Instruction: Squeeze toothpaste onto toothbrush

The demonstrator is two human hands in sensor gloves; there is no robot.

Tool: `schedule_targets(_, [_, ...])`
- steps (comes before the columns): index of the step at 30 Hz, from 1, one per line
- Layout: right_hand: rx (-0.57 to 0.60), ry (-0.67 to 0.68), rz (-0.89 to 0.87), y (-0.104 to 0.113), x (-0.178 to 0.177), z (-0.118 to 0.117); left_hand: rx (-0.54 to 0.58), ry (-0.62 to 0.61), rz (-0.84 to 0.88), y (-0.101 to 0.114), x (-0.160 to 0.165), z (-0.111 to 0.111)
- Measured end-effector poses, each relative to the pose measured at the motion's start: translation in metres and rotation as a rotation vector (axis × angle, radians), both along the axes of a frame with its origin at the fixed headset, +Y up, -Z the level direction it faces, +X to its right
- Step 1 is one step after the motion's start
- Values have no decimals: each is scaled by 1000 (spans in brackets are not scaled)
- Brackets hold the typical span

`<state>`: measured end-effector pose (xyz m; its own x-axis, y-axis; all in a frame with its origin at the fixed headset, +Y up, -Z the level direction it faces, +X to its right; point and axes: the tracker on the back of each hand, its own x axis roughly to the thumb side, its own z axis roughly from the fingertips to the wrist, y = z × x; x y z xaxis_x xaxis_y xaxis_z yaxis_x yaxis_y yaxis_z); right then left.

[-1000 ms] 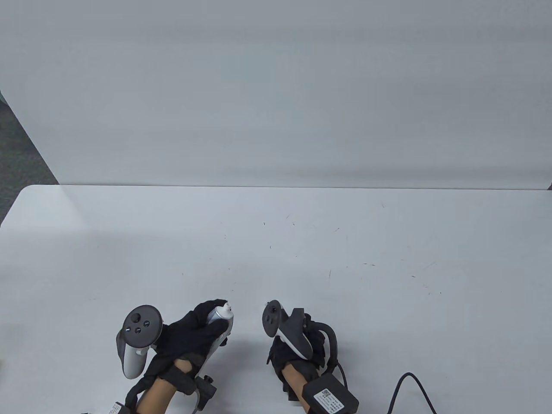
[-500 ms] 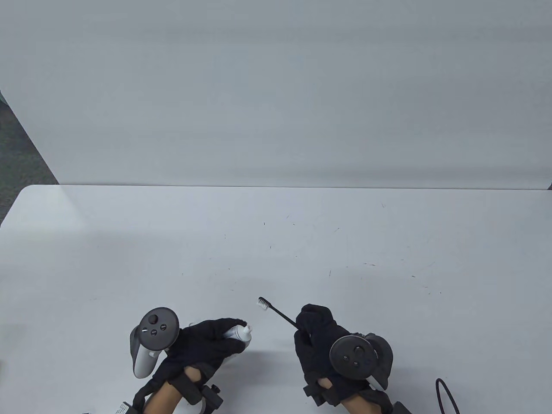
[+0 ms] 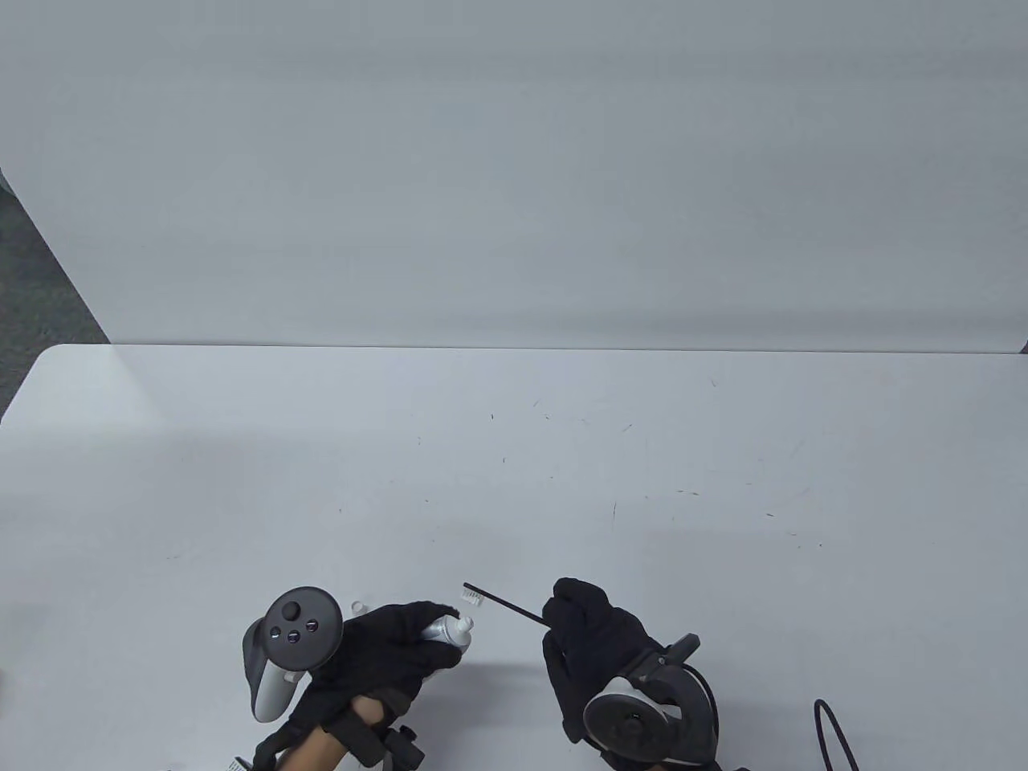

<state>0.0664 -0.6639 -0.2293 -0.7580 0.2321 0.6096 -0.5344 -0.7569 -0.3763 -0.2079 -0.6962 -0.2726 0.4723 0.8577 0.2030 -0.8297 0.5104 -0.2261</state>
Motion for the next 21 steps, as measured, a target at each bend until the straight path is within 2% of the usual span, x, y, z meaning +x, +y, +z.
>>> schedule_targets(9, [14, 9, 48, -3, -6, 2, -10, 55, -8, 1, -3, 2])
schedule_targets(21, [9, 8, 58, -4, -7, 2, -21, 65, -22, 0, -4, 1])
